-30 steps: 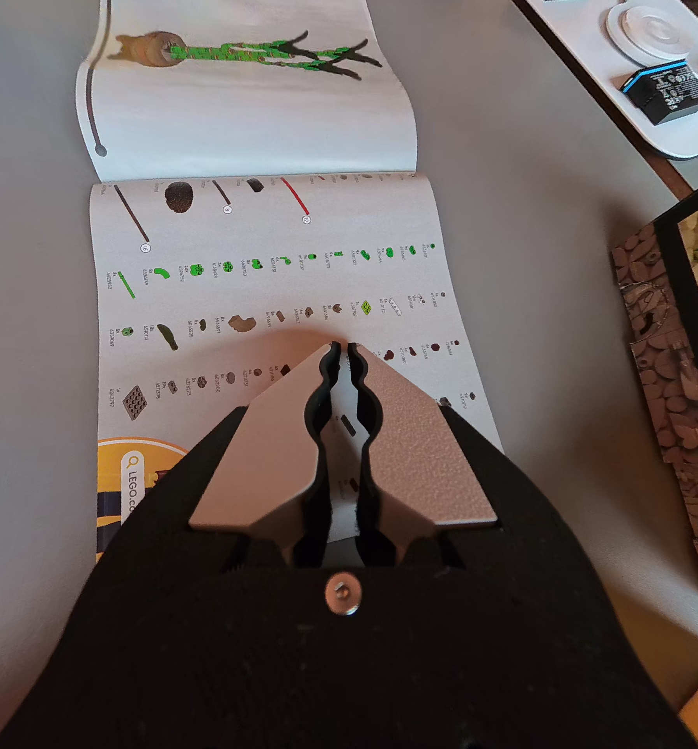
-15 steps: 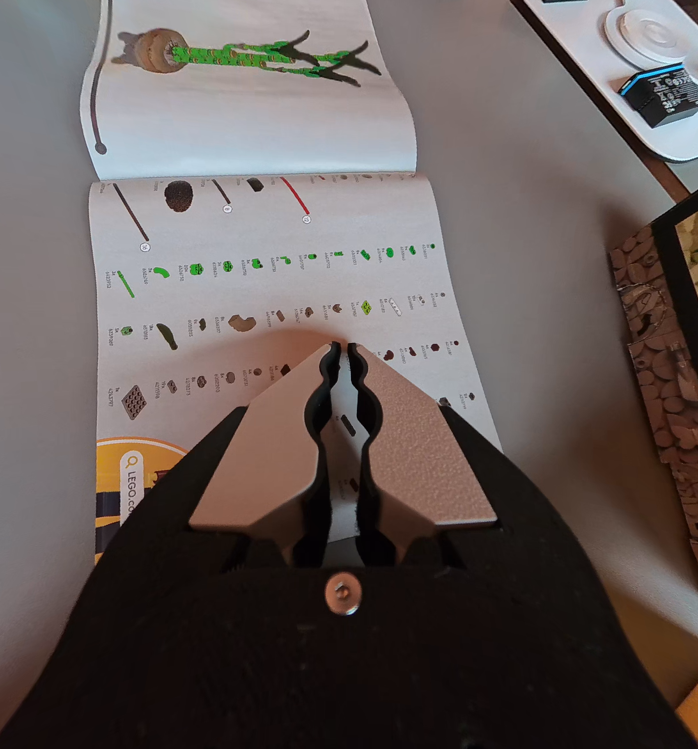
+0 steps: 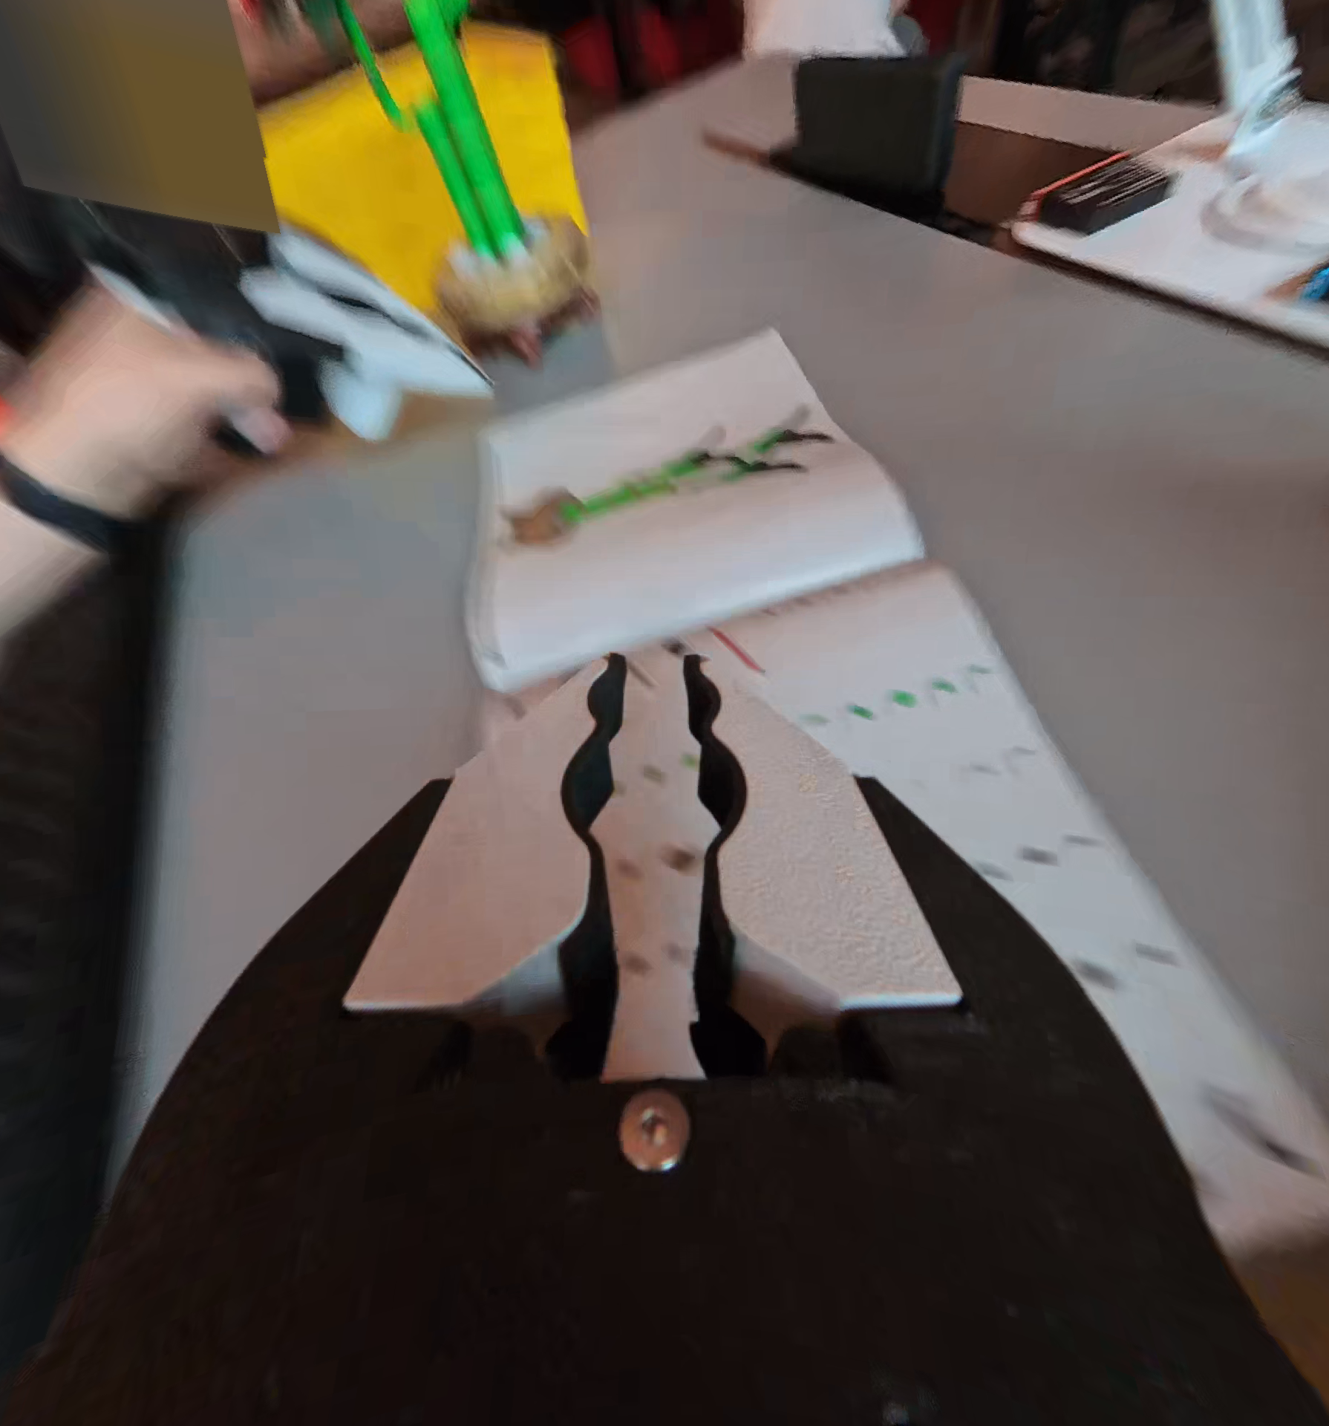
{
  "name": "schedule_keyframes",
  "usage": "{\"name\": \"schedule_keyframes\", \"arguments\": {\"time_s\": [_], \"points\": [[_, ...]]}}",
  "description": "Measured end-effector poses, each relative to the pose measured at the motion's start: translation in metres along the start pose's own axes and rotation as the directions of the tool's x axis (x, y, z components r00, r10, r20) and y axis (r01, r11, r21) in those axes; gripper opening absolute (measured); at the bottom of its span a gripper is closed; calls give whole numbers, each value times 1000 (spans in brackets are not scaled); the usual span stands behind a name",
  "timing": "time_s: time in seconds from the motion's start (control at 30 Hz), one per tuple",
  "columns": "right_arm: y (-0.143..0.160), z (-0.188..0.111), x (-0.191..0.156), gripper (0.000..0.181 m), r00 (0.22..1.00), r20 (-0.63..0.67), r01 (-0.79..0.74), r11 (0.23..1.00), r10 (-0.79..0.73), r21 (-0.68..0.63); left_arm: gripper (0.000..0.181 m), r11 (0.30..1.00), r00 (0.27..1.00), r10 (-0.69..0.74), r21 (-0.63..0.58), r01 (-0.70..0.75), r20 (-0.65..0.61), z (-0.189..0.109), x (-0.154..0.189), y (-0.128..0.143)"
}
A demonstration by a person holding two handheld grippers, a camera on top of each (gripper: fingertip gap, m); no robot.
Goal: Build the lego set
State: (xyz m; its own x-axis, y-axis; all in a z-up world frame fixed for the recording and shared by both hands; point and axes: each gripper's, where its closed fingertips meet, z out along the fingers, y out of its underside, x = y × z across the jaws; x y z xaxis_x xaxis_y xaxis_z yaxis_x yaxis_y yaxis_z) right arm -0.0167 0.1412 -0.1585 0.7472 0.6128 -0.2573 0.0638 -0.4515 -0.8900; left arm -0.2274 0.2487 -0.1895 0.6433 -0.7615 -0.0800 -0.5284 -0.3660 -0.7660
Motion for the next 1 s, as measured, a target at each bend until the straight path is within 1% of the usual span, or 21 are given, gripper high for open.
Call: {"name": "schedule_keyframes", "arguments": {"time_s": [0.03,0.07,0.1,0.13,0.2,0.27,0.33,0.43,0.47,0.53,0.63,0.7,0.77,0.9,0.97,1.0], "points": [[-8,4,-14,16,984,98,-154,987,149,41,0,1000,1000,-9,14,9,-4,-1,0,-3],[-14,8,-27,14,937,204,-298,953,283,47,0,1000,1000,-15,17,16,-10,0,1,-3],[-16,14,-38,9,877,296,-403,915,379,20,0,1000,1000,-17,8,17,-11,1,0,-1],[-16,20,-45,0,823,345,-471,882,451,-28,0,1000,1000,-16,-4,16,-8,3,0,1],[-12,37,-49,0,764,347,-537,834,543,-125,0,1000,1000,-10,-23,10,-4,8,-1,4],[-10,51,-51,0,728,315,-577,793,609,-198,0,999,1000,1,-37,-1,0,13,-1,5],[-4,62,-54,0,703,287,-587,759,650,-281,0,999,1000,19,-48,-19,9,17,-1,6],[-1,75,-62,0,630,283,-620,688,723,-377,0,998,999,44,-36,-43,27,23,-2,2],[4,79,-63,0,630,268,-614,678,729,-403,0,998,998,52,-41,-50,27,25,-2,2],[18,87,-60,0,657,198,-602,664,728,-444,0,995,998,67,-69,-65,20,30,-2,7],[43,91,-56,0,722,104,-550,659,684,-514,0,995,996,79,-59,-77,34,33,-4,4],[43,91,-56,0,706,110,-561,648,699,-515,0,996,997,77,-49,-76,28,33,-3,2],[43,91,-56,0,697,109,-567,638,709,-521,0,995,996,81,-64,-80,25,35,-2,4],[38,90,-55,0,718,116,-539,654,686,-532,0,990,993,115,-83,-111,36,37,-2,7],[25,89,-48,0,702,138,-568,665,699,-485,0,989,992,122,-84,-119,40,37,-2,8],[21,88,-41,0,701,128,-584,668,701,-461,0,989,991,125,-85,-121,41,37,-2,8]]}}
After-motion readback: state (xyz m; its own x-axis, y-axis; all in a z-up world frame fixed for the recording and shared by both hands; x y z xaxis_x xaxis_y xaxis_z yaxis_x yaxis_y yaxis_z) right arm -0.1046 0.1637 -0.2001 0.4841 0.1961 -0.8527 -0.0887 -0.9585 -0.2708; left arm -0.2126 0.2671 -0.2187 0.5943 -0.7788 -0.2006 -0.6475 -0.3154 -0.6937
